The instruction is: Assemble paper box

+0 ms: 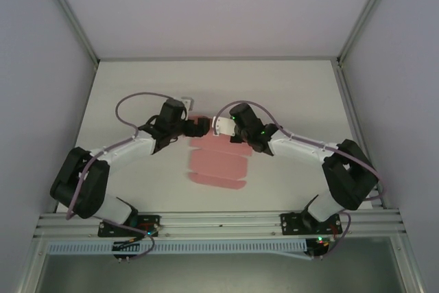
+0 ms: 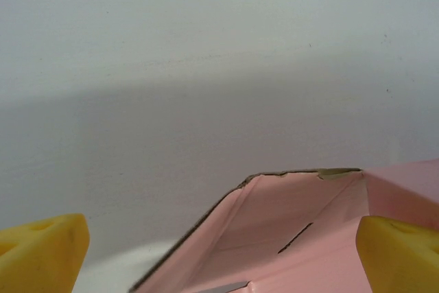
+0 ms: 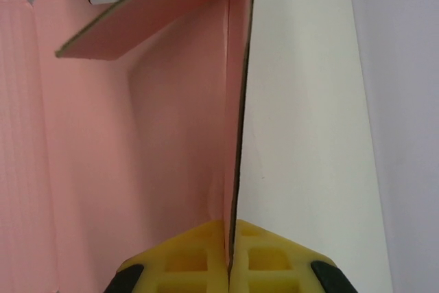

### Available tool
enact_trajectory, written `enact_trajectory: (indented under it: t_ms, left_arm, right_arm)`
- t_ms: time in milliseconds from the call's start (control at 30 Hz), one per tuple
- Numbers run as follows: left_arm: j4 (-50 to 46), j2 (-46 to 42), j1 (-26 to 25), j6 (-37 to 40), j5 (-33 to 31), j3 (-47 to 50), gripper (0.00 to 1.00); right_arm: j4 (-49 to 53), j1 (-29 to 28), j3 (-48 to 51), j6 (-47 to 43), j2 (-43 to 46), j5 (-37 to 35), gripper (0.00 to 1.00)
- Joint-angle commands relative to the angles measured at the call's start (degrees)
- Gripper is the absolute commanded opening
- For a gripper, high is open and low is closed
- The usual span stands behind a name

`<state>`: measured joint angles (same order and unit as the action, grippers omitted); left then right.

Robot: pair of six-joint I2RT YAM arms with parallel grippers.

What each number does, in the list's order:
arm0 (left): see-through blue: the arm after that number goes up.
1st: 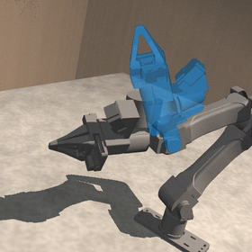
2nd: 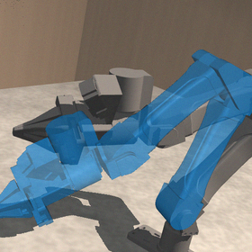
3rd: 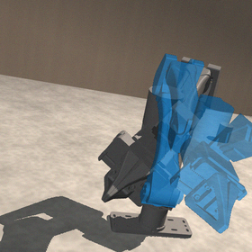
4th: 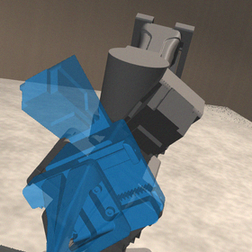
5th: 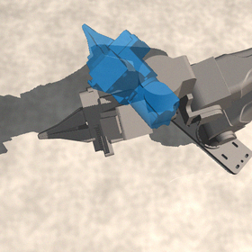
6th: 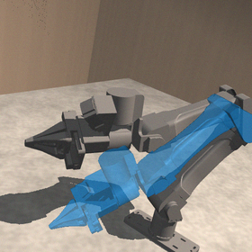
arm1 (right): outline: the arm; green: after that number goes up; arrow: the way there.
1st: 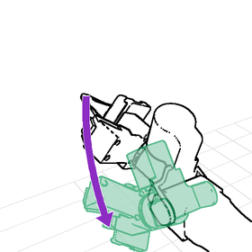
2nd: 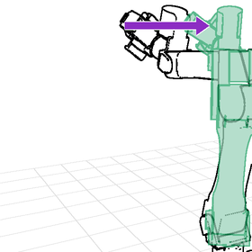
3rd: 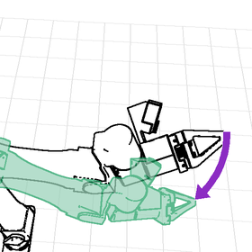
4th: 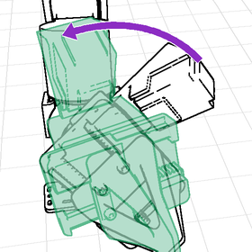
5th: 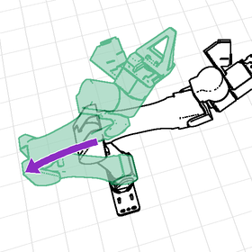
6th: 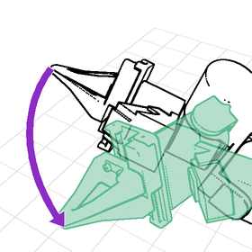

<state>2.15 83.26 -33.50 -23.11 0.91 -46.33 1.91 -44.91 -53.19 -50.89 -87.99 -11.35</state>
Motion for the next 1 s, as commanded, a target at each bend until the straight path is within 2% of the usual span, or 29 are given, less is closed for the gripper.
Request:
enact_trajectory:
  t_ms: [0,167,333,367,433,467,533,600,700,800,967]
  left_arm:
    - [3.59,-5.01,-0.44,-0.51,-0.45,1.79,1.0]
    - [1.73,-12.59,1.98,-1.06,2.56,7.37,1.0]
    - [-0.96,-18.64,7.2,-3.36,5.27,11.84,1.0]
    - [-0.66,-19.25,8.32,-3.9,7.1,12.86,0.98]
    - [2.33,-19.67,10.26,-4.62,13.66,15.48,0.87]
    - [4.44,-19.43,10.89,-5.63,16.74,16.76,0.81]
    - [9.7,-17.9,11.35,-6.99,23.94,18.81,0.79]
    - [13.76,-15.71,11.36,-8.82,26.99,20.17,0.78]
    - [18.42,-12.25,11.45,-9.8,27.97,21.43,0.72]
    - [20.02,-8.84,11.48,-9.54,29.06,21.01,0.61]
    - [25.07,-5.11,11.44,-8.76,28.81,21.95,0.54]
  right_arm:
    - [-0.59,-0.72,-0.37,0.58,1.21,3.27,0.0]
    - [-0.68,1.1,0.58,1.45,2.79,3.14,0.0]
    - [-0.74,2.15,1.0,1.94,3.6,2.78,0.0]
    - [-0.73,2.36,1.02,2.18,3.56,2.7,0.0]
    - [-0.5,2.75,0.65,2.79,3.45,2.79,0.0]
    - [-0.46,2.96,0.56,3.14,3.27,2.91,0.0]
    - [-0.24,3.12,0.38,3.59,2.98,3.5,0.0]
    - [-0.11,3.2,0.15,4.09,2.83,3.81,0.0]
    - [-0.04,3.51,-0.07,4.58,2.8,3.91,0.0]
    - [0.29,3.84,-0.29,4.88,2.8,4.36,0.0]
    - [0.55,4.0,-0.42,5.35,3.19,5.45,0.0]
